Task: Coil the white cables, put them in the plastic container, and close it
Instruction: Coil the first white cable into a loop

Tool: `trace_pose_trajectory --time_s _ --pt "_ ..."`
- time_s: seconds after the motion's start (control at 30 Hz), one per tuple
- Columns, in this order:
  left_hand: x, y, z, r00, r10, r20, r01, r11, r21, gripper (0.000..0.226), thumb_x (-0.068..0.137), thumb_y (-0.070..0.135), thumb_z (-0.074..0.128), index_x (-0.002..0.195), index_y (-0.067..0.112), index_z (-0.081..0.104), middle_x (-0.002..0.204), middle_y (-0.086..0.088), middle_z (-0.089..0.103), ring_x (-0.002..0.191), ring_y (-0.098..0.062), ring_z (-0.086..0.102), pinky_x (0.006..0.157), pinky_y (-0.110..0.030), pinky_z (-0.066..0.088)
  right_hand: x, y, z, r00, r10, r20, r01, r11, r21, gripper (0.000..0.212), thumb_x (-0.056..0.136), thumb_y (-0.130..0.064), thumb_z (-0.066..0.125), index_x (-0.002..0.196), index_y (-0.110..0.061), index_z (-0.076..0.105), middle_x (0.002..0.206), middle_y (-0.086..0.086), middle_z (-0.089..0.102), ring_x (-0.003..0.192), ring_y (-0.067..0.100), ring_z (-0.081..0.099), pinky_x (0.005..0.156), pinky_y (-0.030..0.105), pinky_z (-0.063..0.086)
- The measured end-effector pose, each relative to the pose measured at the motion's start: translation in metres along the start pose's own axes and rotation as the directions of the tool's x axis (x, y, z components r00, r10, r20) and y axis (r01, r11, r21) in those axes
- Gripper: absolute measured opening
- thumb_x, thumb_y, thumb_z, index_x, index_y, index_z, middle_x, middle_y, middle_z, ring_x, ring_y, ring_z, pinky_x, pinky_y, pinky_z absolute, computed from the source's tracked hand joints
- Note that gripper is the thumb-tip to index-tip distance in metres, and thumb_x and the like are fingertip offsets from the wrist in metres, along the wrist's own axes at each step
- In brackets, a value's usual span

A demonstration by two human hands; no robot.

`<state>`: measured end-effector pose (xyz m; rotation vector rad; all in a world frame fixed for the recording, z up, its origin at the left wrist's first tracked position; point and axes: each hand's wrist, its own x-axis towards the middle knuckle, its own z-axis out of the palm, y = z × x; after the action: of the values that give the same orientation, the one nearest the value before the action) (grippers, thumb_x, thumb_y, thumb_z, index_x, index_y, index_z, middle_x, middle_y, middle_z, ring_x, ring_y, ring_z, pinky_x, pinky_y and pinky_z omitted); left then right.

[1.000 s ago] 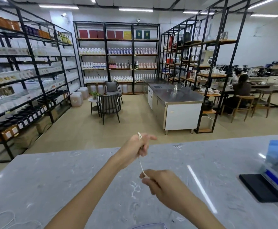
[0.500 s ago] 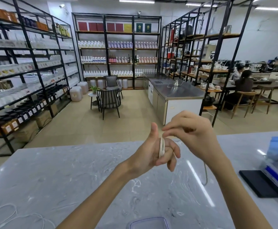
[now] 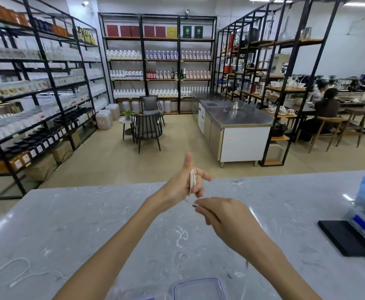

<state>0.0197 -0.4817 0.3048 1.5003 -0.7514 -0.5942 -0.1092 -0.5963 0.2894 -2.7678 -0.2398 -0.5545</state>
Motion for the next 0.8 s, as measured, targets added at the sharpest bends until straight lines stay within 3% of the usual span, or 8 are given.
trace_pose_trajectory --time_s 0.1,0.2,0.3,0.37,0.47,0.53,0.63,0.8 --pt "-0.019 -0.009 0.020 0.979 0.026 0.201 -0.044 0.996 0.082 0.088 0.075 0.083 0.002 0.075 0.021 0.065 0.053 0.004 0.052 0.060 -0.016 0.053 0.071 -0.028 0.044 0.006 0.004 -0.042 0.955 -0.163 -0.246 0.095 0.959 -0.267 0.031 0.091 -0.047 0.046 0.077 -0.034 0.071 0.062 -0.011 0.064 0.056 0.013 0.059 0.043 0.031 0.042" --pt "-0.034 -0.003 0.036 0.952 0.033 0.304 -0.027 0.999 -0.024 0.091 0.076 0.083 0.001 0.080 0.019 0.066 0.049 0.003 0.044 0.055 -0.017 0.050 0.068 -0.025 0.043 0.018 0.014 -0.061 0.906 -0.226 -0.357 0.157 0.965 -0.211 0.019 0.082 -0.047 0.062 0.071 -0.036 0.073 0.062 -0.016 0.065 0.057 0.008 0.057 0.042 0.028 0.040" --pt "-0.038 0.008 0.033 0.915 0.030 0.402 0.060 0.976 -0.210 0.102 0.074 0.084 0.001 0.086 0.004 0.063 0.043 0.004 0.038 0.047 -0.016 0.046 0.060 -0.025 0.041 0.035 0.028 -0.053 0.932 -0.025 -0.363 0.134 0.951 0.278 0.009 0.080 -0.040 0.070 0.074 -0.036 0.075 0.073 -0.016 0.071 0.065 0.006 0.060 0.056 0.030 0.046" --pt "-0.037 0.014 0.029 0.879 0.089 0.468 0.063 0.952 -0.299 0.106 0.075 0.086 0.001 0.087 0.001 0.063 0.041 0.004 0.040 0.047 -0.016 0.048 0.058 -0.025 0.042 0.043 0.030 -0.035 0.968 0.156 -0.197 0.009 0.760 0.649 0.007 0.082 -0.024 0.072 0.077 -0.025 0.077 0.074 -0.006 0.072 0.067 0.011 0.060 0.064 0.031 0.047" --pt "-0.028 0.017 0.027 0.925 0.139 0.353 0.048 0.880 -0.473 0.103 0.081 0.084 0.008 0.091 0.000 0.065 0.043 0.001 0.040 0.051 -0.019 0.050 0.061 -0.029 0.043 0.036 0.020 0.004 0.955 0.295 -0.034 -0.148 0.571 0.807 0.019 0.077 -0.028 0.058 0.061 -0.025 0.068 0.059 -0.010 0.062 0.060 0.003 0.053 0.060 0.022 0.042" --pt "-0.017 0.014 0.019 0.987 0.100 0.126 -0.011 0.824 -0.567 0.095 0.086 0.079 0.015 0.093 0.000 0.067 0.045 0.001 0.038 0.052 -0.020 0.050 0.061 -0.029 0.045 0.020 0.011 0.028 0.959 0.282 -0.030 -0.182 0.694 0.697 0.026 0.085 -0.029 0.057 0.060 -0.025 0.064 0.046 -0.012 0.051 0.048 -0.001 0.046 0.053 0.022 0.037" --pt "-0.004 0.006 0.001 0.992 0.014 -0.126 -0.067 0.902 -0.426 0.091 0.093 0.069 0.009 0.098 -0.003 0.063 0.044 -0.001 0.038 0.051 -0.020 0.049 0.063 -0.030 0.041 -0.010 0.000 0.040 0.986 0.134 0.099 -0.160 0.926 0.341 0.022 0.099 -0.034 0.050 0.110 -0.029 0.068 0.070 -0.007 0.063 0.067 0.006 0.060 0.067 0.026 0.044" --pt "-0.015 -0.014 0.014 0.994 -0.082 0.077 0.094 0.981 -0.169 0.097 0.091 0.066 -0.005 0.098 -0.001 0.064 0.057 -0.014 0.044 0.055 -0.021 0.049 0.061 -0.028 0.043 -0.009 0.000 -0.024 0.964 -0.120 -0.237 0.080 0.982 -0.169 0.019 0.093 -0.037 0.053 0.093 -0.030 0.070 0.074 -0.007 0.064 0.066 0.018 0.063 0.051 0.035 0.048"
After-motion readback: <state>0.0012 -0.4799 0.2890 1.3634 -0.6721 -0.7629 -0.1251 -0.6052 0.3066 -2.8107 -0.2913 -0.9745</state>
